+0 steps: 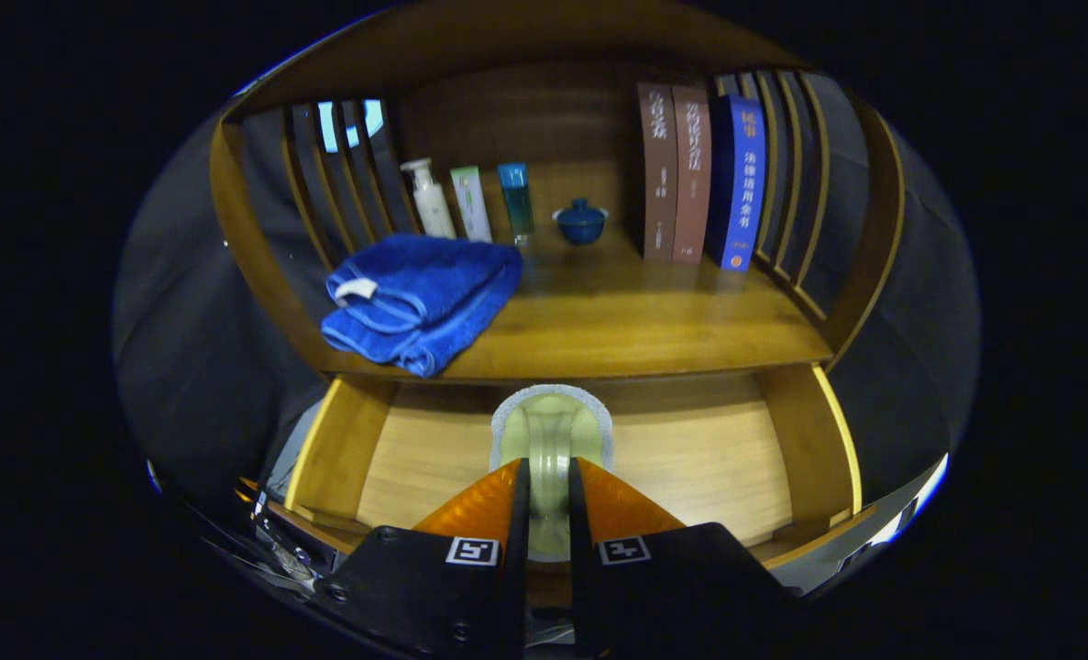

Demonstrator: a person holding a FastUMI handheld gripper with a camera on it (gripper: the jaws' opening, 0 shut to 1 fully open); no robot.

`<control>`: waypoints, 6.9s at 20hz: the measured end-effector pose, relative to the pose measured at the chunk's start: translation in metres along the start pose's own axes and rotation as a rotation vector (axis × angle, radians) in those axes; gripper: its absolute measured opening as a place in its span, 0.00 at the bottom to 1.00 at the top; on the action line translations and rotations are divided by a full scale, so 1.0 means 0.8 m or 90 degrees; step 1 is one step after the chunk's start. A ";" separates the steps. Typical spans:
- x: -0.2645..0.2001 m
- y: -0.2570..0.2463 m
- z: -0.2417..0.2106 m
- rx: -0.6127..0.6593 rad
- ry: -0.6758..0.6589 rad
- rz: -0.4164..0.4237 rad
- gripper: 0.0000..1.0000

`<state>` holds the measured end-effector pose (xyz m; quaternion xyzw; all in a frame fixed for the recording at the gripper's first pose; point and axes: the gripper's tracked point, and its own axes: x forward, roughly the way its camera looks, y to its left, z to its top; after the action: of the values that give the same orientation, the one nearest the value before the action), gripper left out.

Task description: Pull open the drawer, take out the items inside it, and place them on the countertop above the cabinet.

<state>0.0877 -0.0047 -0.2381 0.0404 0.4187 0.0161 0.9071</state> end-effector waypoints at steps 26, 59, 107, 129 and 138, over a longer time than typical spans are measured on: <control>0.202 -0.012 0.158 0.008 0.052 -0.022 0.82; -0.148 0.011 -0.140 0.028 -0.418 0.007 0.99; 0.140 -0.017 -0.046 0.021 -0.333 -0.039 0.99; -0.063 0.008 0.046 -0.032 -0.410 -0.030 0.99; -0.232 0.038 0.106 -0.016 -0.446 0.014 0.99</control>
<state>0.0317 0.0086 -0.0402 0.0367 0.0813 0.0163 0.9959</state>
